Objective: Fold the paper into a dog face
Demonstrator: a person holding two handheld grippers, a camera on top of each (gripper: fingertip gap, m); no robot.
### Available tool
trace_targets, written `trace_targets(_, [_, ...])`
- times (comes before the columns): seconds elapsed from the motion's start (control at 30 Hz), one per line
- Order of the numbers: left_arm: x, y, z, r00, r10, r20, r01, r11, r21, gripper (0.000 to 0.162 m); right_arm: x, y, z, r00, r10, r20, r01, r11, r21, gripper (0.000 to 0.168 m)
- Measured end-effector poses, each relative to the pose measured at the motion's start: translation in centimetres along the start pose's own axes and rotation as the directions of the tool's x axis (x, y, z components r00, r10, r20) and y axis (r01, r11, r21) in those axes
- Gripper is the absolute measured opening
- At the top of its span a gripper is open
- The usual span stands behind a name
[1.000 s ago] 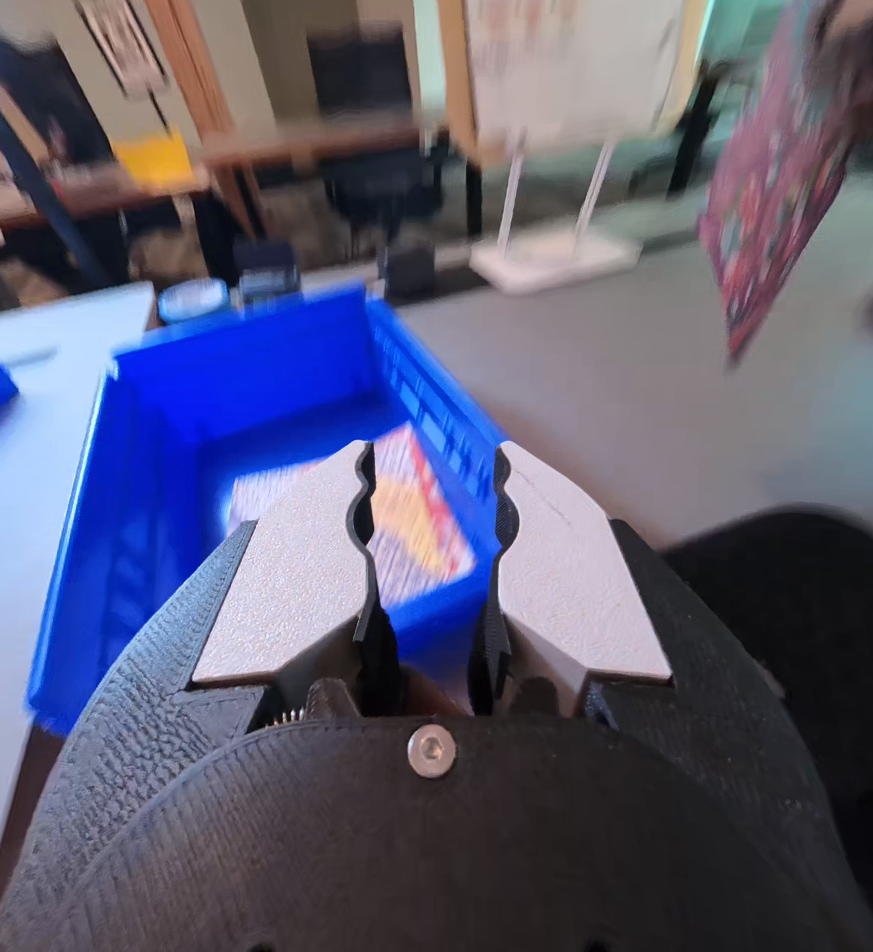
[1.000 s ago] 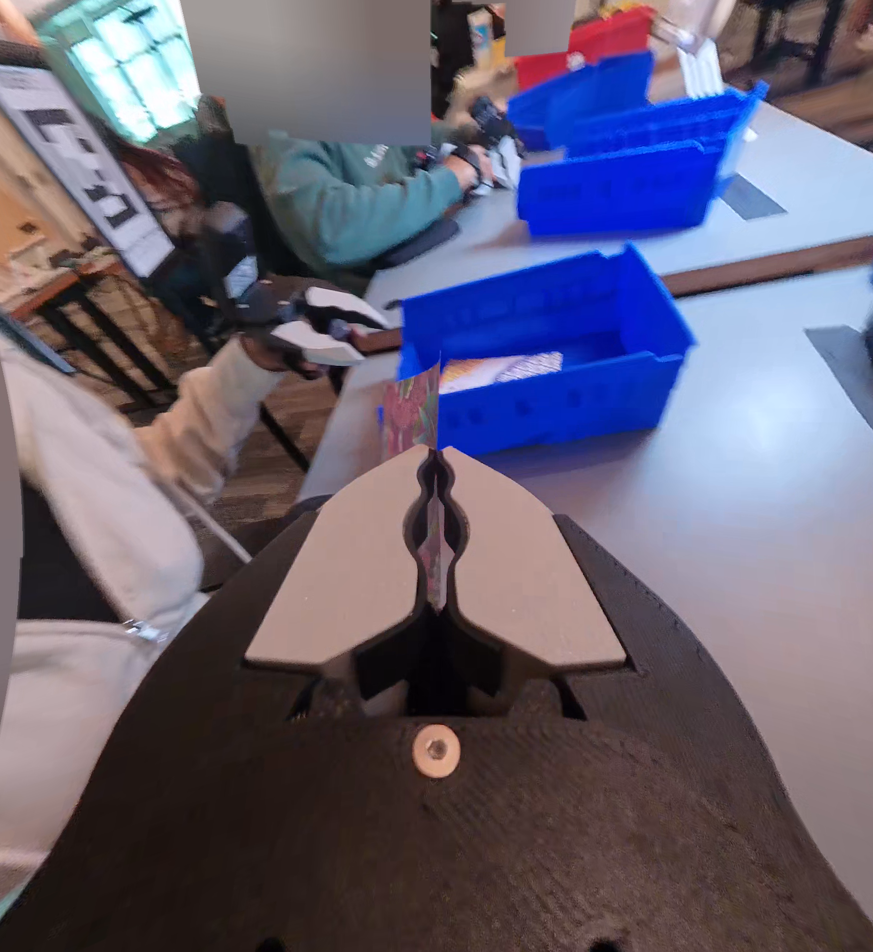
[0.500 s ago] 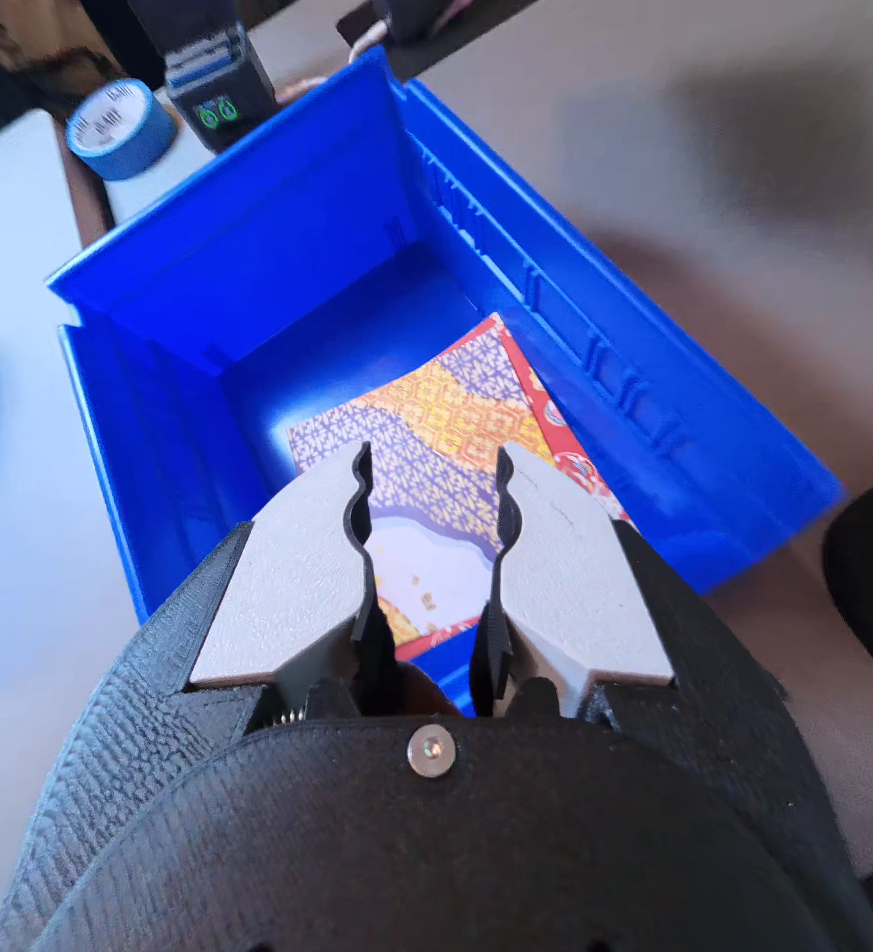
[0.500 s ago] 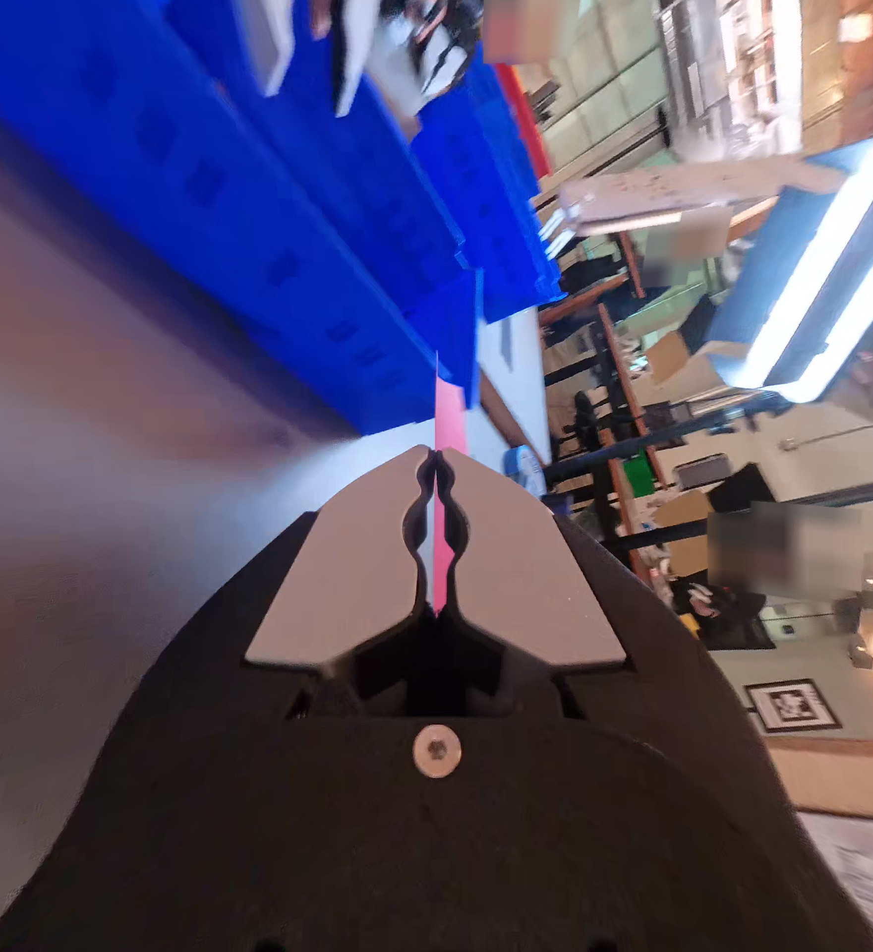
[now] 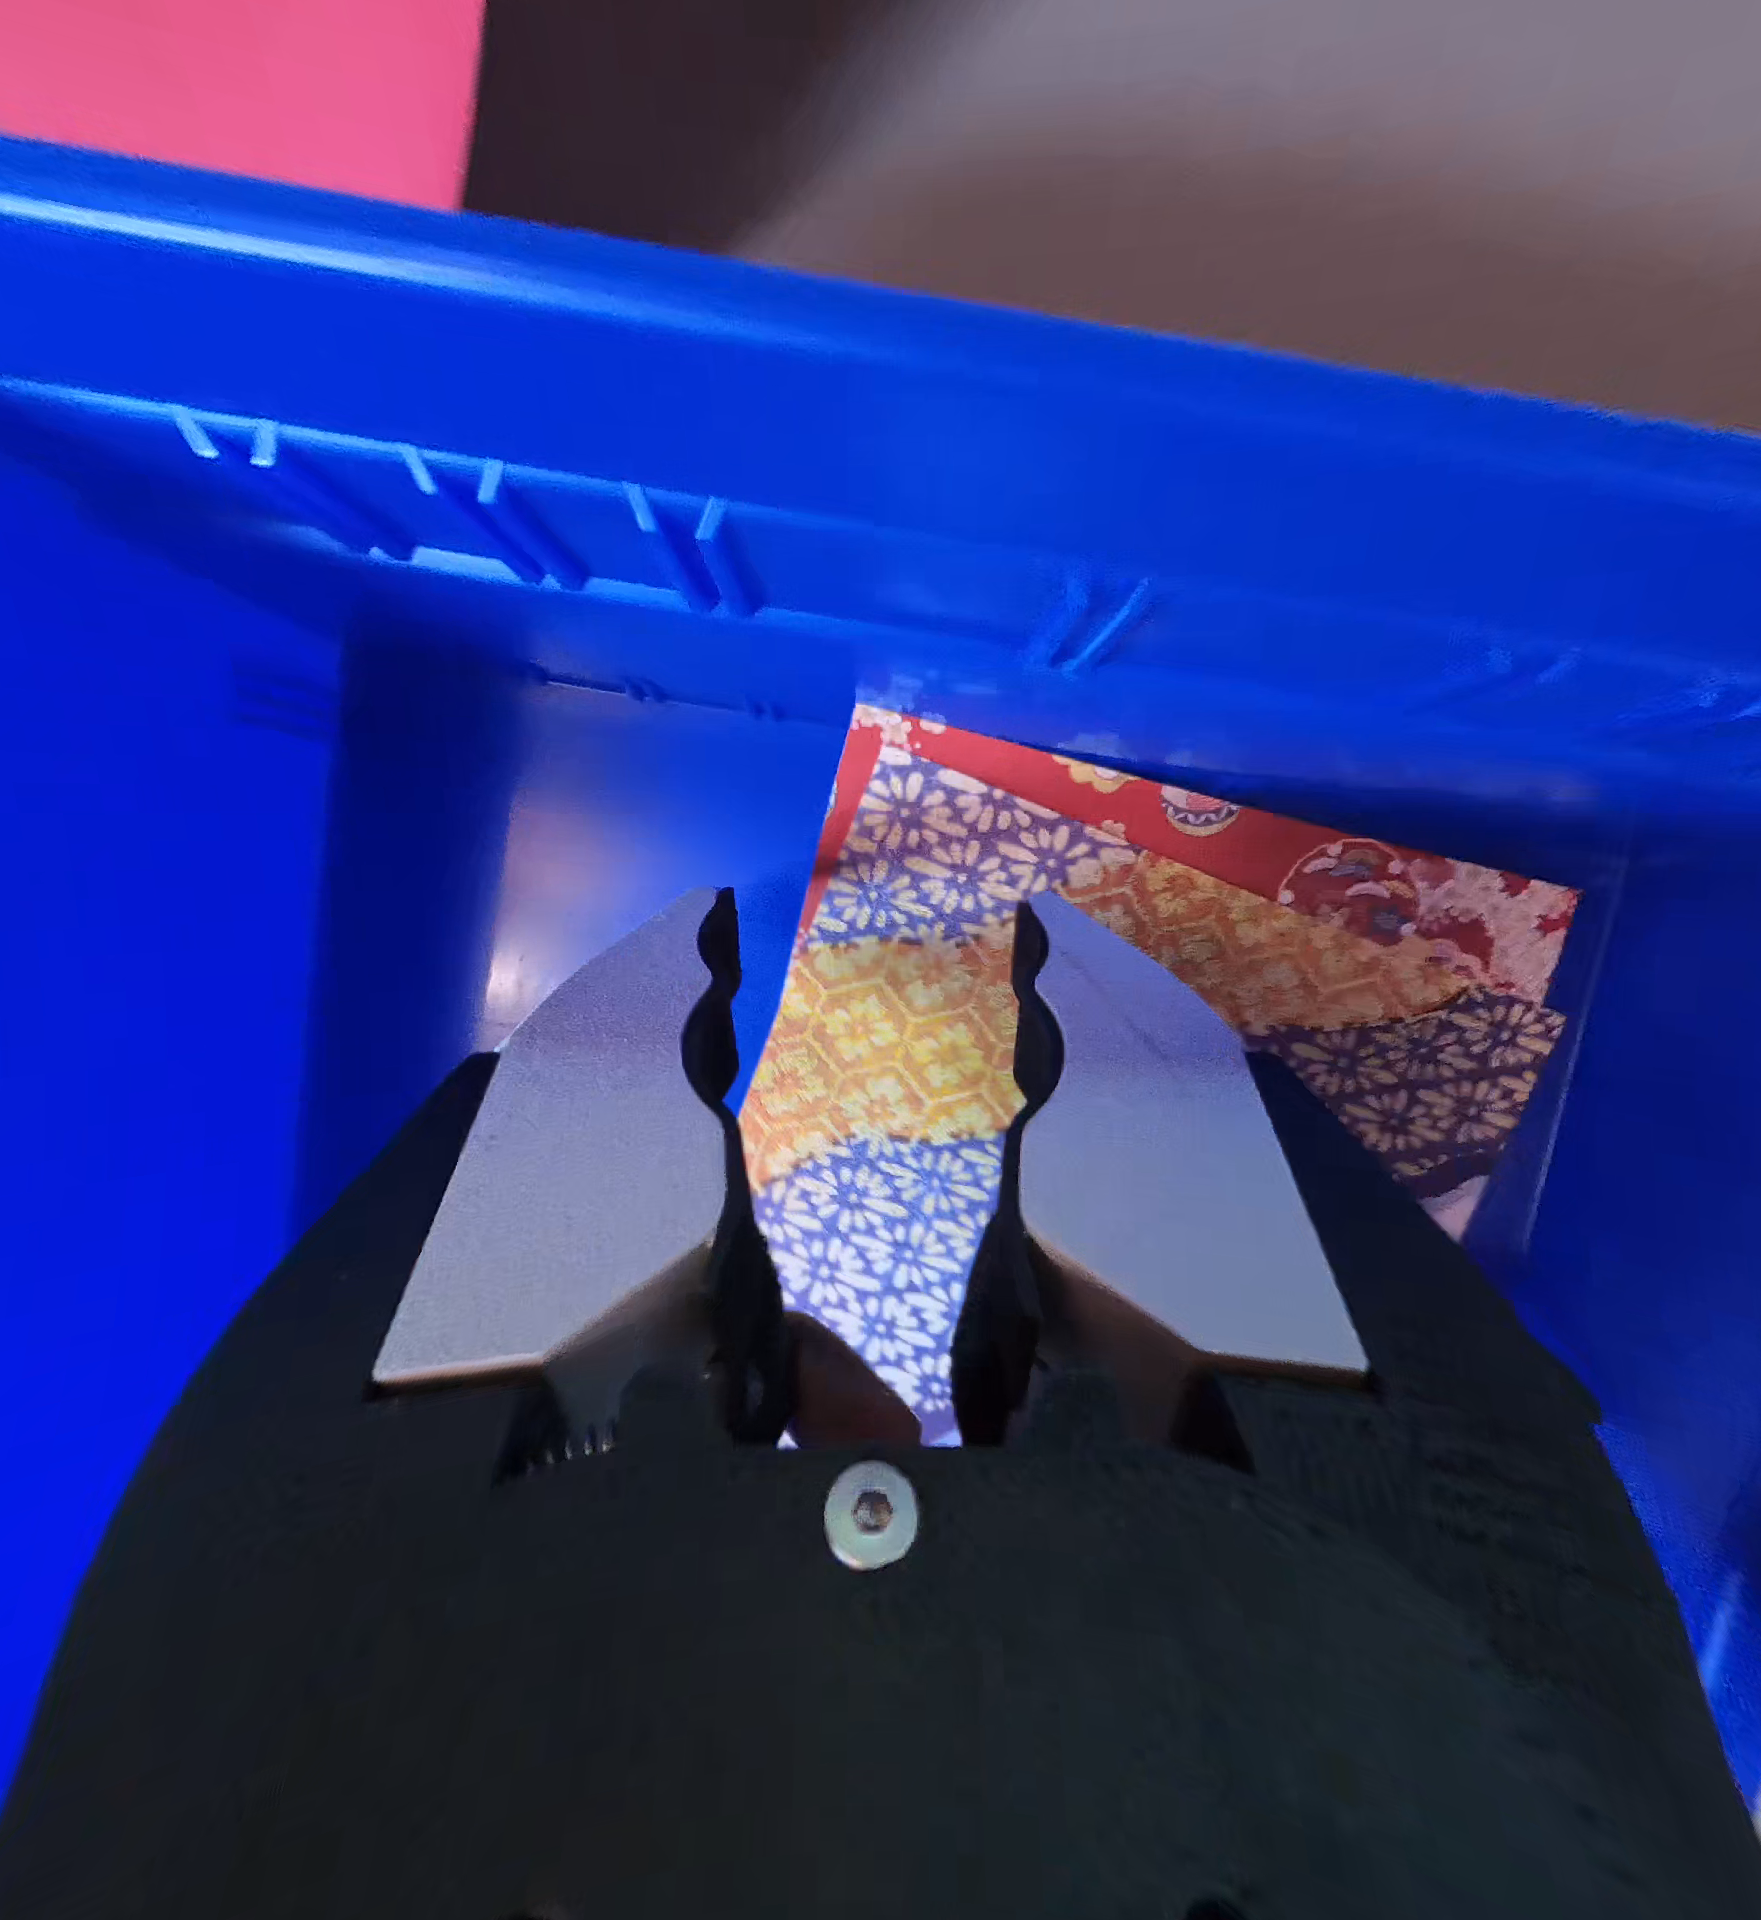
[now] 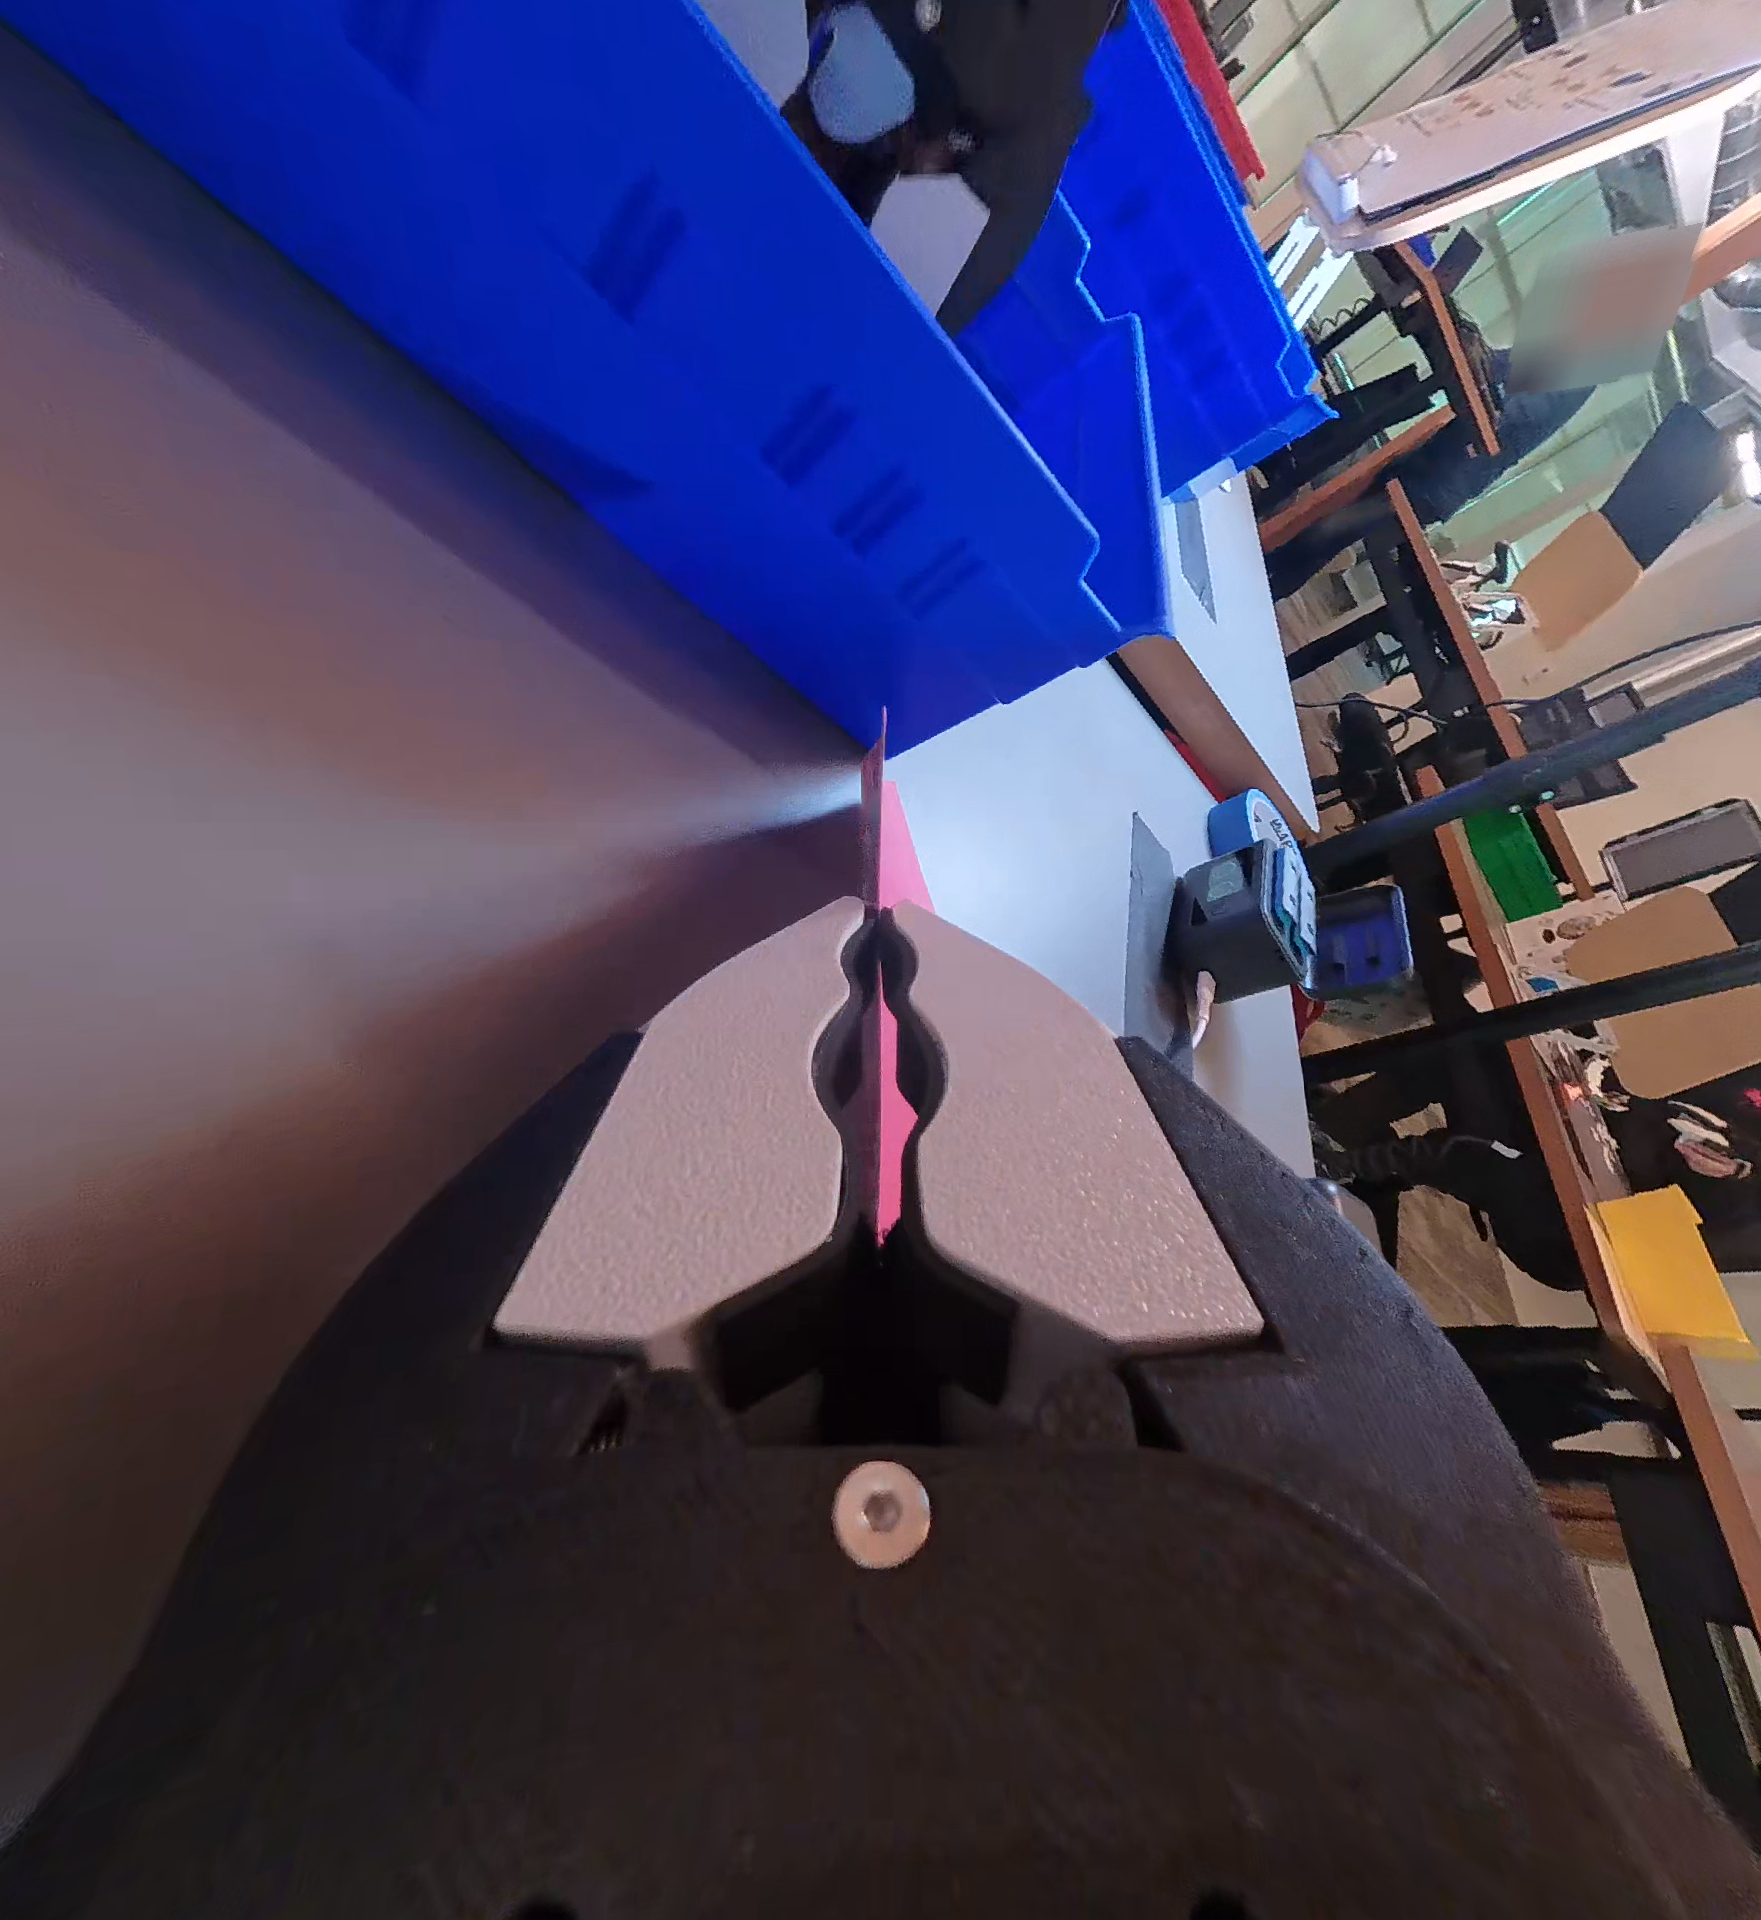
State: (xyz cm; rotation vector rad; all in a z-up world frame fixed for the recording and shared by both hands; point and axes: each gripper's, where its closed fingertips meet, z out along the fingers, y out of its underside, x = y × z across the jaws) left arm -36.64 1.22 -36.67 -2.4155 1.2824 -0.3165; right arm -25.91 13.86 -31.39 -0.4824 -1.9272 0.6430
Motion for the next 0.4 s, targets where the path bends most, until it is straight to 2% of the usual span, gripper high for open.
trace_targets(0.03, [-0.1, 0.1, 0.4, 1.000, 0.009, -0.027, -0.009, 1.000, -0.004, 0.051, 0.1, -0.1, -0.3, 1.000, -0.003, -0.005, 0.003, 1.000, -0.003, 0.000])
trace_targets(0.1, [0.2, 0.3, 0.9, 0.996, 0.015, -0.093, -0.015, 1.000, -0.007, 0.047, 0.2, -0.2, -0.8, 1.000, -0.015, -0.013, 0.014, 1.000, -0.012, 0.000])
trace_targets(0.17, [0.5, 0.7, 1.1, 0.991, 0.011, -0.135, -0.014, 1.000, -0.024, 0.035, 0.4, -0.4, -1.2, 1.000, -0.024, -0.017, 0.024, 1.000, -0.017, 0.000])
trace_targets(0.33, [1.0, 0.9, 0.4, 0.989, 0.032, -0.145, -0.039, 0.998, -0.045, 0.003, 1.0, -1.0, -1.8, 0.999, -0.031, -0.040, 0.031, 0.999, -0.015, 0.000])
trace_targets(0.4, [1.3, 0.7, -0.2, 0.989, 0.046, -0.137, -0.051, 0.998, -0.030, 0.001, 1.2, -1.5, -1.8, 0.999, -0.026, -0.045, 0.026, 1.000, -0.003, 0.000])
